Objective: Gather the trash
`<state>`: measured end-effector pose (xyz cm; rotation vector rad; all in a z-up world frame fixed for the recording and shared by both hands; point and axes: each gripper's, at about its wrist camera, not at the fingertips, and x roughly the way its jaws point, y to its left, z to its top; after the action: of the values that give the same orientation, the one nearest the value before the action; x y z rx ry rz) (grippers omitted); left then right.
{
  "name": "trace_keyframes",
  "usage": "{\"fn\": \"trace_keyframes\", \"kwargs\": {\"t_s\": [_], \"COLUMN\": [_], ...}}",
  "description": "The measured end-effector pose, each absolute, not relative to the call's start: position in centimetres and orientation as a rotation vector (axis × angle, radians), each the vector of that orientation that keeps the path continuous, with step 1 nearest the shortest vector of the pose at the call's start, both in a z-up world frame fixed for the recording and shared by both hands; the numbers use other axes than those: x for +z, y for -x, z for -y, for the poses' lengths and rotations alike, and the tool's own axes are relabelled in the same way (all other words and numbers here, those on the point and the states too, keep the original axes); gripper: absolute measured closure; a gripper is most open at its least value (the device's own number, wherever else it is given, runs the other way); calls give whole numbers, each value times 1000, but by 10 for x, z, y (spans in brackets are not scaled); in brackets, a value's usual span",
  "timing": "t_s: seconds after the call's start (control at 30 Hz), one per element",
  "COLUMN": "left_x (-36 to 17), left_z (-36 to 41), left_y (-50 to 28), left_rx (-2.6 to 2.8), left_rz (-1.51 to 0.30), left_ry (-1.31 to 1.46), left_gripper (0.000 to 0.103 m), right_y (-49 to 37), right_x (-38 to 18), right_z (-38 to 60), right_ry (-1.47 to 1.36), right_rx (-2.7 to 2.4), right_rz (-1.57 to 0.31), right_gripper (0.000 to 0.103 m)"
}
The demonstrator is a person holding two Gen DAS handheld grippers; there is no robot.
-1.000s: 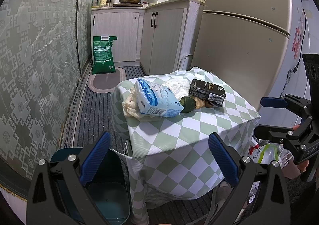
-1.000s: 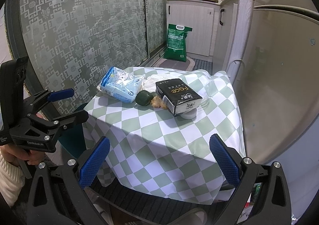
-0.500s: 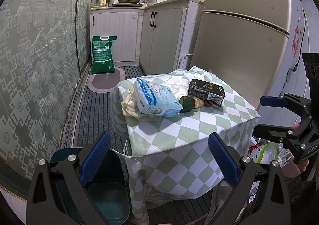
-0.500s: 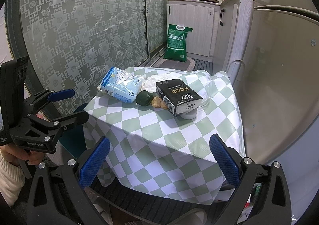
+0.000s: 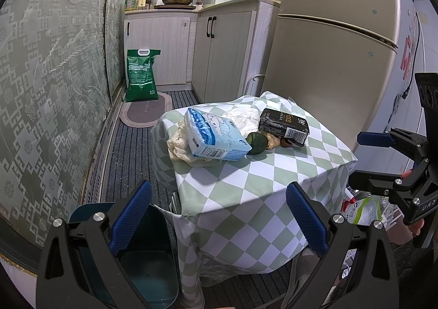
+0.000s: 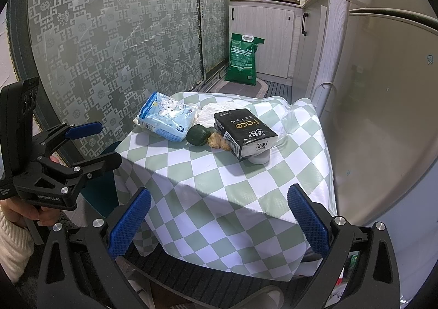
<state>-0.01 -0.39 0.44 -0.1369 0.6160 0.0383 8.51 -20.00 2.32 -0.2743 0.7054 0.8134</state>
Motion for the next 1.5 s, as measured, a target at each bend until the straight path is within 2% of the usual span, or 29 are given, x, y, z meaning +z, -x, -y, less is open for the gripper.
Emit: {"fn": "trace_keyframes", "kwargs": {"t_s": [0.87,0.97,1.2,1.33,1.5], "left_x": [6,11,9,7,14], "left_z": [-1,-9,-18,-16,-19], "left_y": [6,7,5,0,-13], "left_rx": [32,37,63,44,15], "left_rz": [-583,-559,-566,-587,-603], "left_ry": [148,167,177,178,209], "left_gripper": [4,12,14,25,45], "right_y": [-84,-87,-87,-85,-85], "right_x": [26,29,28,30,34], "right_z": [201,204,204,201,199], "right_ry": [253,226,222,214,192], "right_rx": [810,807,814,831,860], "right_rz": [-695,-694,-697,-699,-704], "right_gripper": [2,2,2,4,20]}}
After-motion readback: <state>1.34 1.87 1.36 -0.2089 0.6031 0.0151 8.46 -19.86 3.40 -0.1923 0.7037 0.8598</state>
